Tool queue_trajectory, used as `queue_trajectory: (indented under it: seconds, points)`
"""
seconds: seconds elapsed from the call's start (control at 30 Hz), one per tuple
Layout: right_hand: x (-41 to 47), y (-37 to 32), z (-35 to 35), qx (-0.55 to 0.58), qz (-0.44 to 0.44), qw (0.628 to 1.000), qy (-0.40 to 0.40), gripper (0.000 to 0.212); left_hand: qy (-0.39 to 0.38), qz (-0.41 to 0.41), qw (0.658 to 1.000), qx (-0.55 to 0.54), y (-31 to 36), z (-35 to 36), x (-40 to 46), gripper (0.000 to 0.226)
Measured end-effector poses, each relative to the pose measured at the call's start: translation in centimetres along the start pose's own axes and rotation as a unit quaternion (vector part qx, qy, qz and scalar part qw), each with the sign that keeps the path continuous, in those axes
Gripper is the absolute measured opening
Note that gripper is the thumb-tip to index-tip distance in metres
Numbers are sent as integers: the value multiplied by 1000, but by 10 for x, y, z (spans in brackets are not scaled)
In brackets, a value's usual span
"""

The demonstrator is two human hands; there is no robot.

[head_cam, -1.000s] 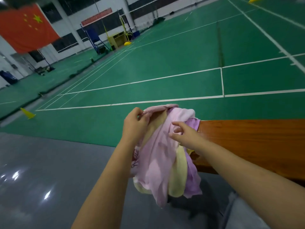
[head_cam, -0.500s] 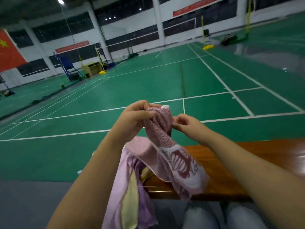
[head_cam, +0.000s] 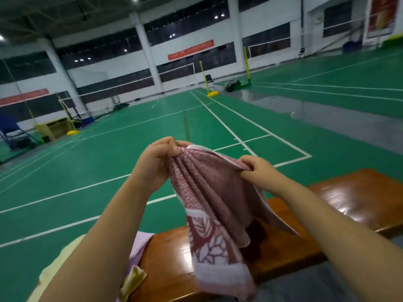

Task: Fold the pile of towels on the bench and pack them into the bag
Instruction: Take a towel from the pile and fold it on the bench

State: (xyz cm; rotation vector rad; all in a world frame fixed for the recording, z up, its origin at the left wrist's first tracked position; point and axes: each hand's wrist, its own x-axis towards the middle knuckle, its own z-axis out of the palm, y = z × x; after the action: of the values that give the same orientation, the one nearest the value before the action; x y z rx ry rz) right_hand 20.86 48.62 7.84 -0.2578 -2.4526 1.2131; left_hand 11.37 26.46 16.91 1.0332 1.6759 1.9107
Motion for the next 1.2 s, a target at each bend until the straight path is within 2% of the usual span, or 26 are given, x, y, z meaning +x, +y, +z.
queue_trajectory:
  seconds: [0.1,0.2,0.33,0.47,0.53,0.6,0.67,0.73,0.8,0.87,1.0,1.13,1.2]
  points:
    - [6,25,-23,-53,34,997,51,18,63,-16,997,38,-10,-19,5,22]
    - [15,52,-24,-93,80,991,58,15,142,-51,983,102,-44,-39,7,30]
    - [25,101,13,-131,154,979,-3,15,165,-160,939,255,-131,-63,4,31]
    - [17,153,60,-190,231,953,-53,33,183,-254,889,334,-217,-70,-8,8]
    - [4,170,74,-216,258,941,-10,51,177,-296,870,351,-244,-73,-16,44]
    - [-13,175,86,-212,227,949,62,48,190,-317,865,339,-257,-71,-29,66]
    - [-34,176,97,-200,177,959,98,33,243,-314,852,342,-268,-70,-48,65]
    - [-59,177,106,-192,184,960,85,23,315,-321,813,369,-281,-73,-70,55]
    - [-80,181,115,-215,237,946,40,29,348,-359,781,375,-296,-79,-89,53]
    - [-95,186,124,-233,273,933,17,36,339,-411,760,373,-307,-80,-102,56]
    - [-94,187,129,-237,263,935,38,29,289,-432,768,374,-314,-86,-107,40]
    - [-83,182,119,-211,287,934,28,23,368,-381,818,222,-300,-91,-107,14]
    - [-80,174,108,-172,306,935,42,15,397,-336,836,177,-283,-85,-104,10]
